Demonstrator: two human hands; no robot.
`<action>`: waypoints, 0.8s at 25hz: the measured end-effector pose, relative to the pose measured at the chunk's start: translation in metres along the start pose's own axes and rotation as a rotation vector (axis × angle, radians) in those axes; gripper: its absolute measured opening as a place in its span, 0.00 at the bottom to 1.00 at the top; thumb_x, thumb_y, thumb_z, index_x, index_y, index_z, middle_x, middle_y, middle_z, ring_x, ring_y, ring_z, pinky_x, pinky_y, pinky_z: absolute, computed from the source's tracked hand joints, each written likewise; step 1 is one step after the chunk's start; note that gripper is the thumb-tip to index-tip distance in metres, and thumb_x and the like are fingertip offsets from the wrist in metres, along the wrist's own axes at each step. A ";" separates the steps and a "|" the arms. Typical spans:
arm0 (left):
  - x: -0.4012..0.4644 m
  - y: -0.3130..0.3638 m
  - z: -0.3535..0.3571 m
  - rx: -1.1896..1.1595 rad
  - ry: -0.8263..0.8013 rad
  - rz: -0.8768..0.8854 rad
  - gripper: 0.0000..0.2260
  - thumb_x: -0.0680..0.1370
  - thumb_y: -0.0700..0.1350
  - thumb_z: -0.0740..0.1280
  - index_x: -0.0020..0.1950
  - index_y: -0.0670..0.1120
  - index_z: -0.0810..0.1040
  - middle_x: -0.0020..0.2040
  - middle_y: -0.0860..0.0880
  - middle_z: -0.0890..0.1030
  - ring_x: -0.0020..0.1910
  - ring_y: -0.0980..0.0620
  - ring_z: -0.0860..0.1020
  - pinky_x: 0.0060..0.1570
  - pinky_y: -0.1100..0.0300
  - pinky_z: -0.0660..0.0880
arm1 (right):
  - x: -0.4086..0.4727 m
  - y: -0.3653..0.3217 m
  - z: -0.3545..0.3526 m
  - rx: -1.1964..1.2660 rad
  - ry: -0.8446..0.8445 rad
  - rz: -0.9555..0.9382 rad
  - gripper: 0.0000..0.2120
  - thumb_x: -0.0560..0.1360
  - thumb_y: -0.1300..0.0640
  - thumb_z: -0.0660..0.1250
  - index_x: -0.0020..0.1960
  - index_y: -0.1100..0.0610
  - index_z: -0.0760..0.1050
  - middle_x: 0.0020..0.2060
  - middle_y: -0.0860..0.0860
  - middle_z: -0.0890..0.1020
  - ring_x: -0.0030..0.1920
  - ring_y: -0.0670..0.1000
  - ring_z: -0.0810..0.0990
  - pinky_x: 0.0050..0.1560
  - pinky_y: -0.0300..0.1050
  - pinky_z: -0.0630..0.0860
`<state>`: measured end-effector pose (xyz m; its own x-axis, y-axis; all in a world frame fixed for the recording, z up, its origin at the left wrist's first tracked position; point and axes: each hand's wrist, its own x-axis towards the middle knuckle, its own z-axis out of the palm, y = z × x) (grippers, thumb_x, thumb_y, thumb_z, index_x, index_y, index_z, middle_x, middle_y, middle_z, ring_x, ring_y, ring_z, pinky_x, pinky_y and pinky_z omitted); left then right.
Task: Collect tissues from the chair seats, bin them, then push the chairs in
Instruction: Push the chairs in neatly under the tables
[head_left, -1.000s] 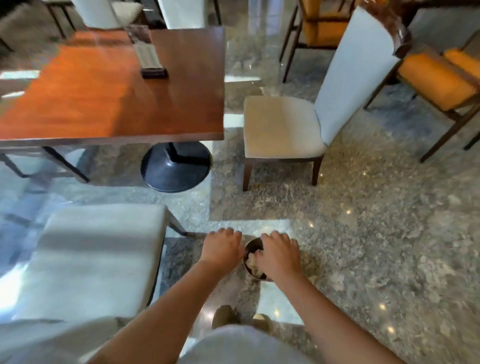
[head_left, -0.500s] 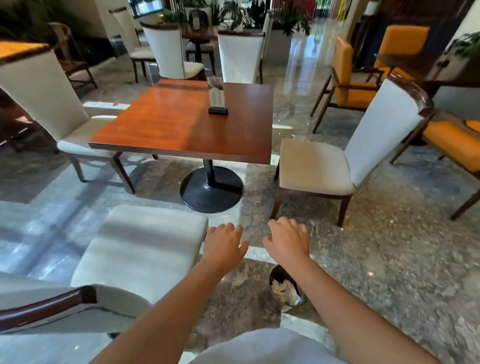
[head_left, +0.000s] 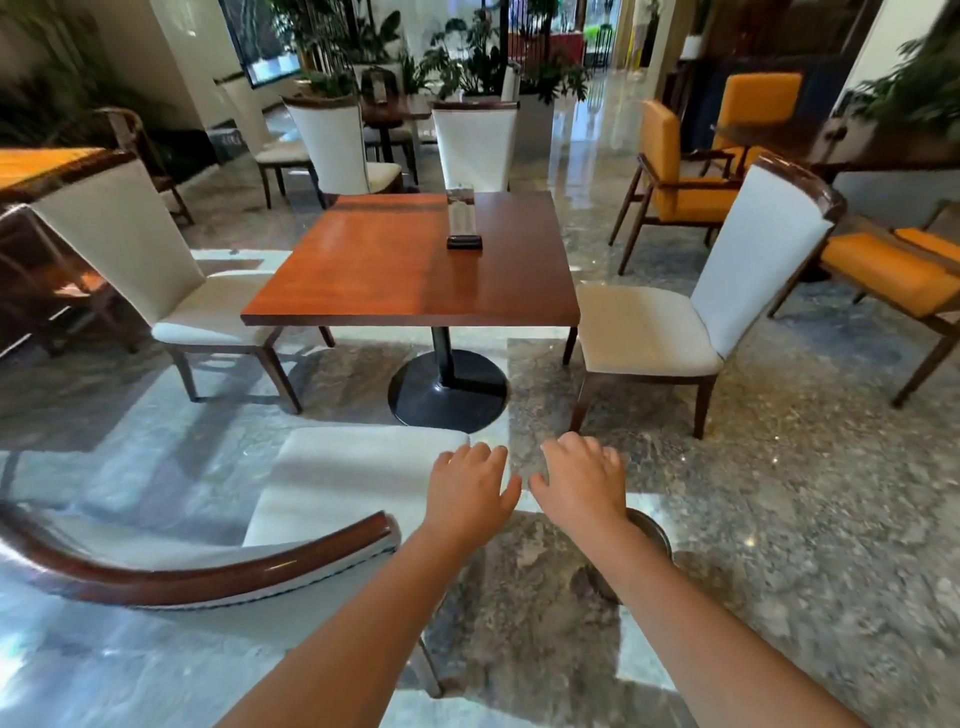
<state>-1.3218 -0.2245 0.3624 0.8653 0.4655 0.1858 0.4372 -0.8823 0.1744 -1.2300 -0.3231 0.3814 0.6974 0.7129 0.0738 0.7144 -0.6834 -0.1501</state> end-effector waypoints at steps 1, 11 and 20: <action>-0.010 -0.004 -0.005 0.002 -0.002 -0.001 0.18 0.78 0.54 0.55 0.59 0.45 0.73 0.52 0.46 0.80 0.51 0.46 0.76 0.52 0.53 0.70 | -0.007 -0.009 -0.002 0.000 0.010 -0.005 0.16 0.76 0.48 0.58 0.60 0.54 0.71 0.57 0.53 0.76 0.60 0.55 0.72 0.60 0.52 0.66; -0.160 -0.070 -0.064 -0.021 0.254 -0.100 0.14 0.73 0.51 0.58 0.50 0.45 0.78 0.42 0.48 0.81 0.40 0.46 0.79 0.37 0.54 0.75 | -0.103 -0.102 -0.006 0.116 0.042 -0.148 0.19 0.75 0.48 0.60 0.64 0.52 0.69 0.61 0.52 0.75 0.62 0.55 0.70 0.61 0.53 0.66; -0.258 -0.201 -0.121 0.032 0.243 -0.125 0.17 0.74 0.51 0.61 0.57 0.43 0.76 0.52 0.44 0.81 0.51 0.43 0.78 0.51 0.51 0.74 | -0.173 -0.229 -0.009 0.139 0.119 -0.237 0.25 0.75 0.43 0.61 0.69 0.51 0.64 0.67 0.50 0.71 0.67 0.52 0.66 0.67 0.52 0.62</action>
<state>-1.6631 -0.1585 0.3961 0.7218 0.5707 0.3916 0.5480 -0.8168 0.1803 -1.5138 -0.2907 0.4116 0.5195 0.8209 0.2372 0.8494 -0.4660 -0.2479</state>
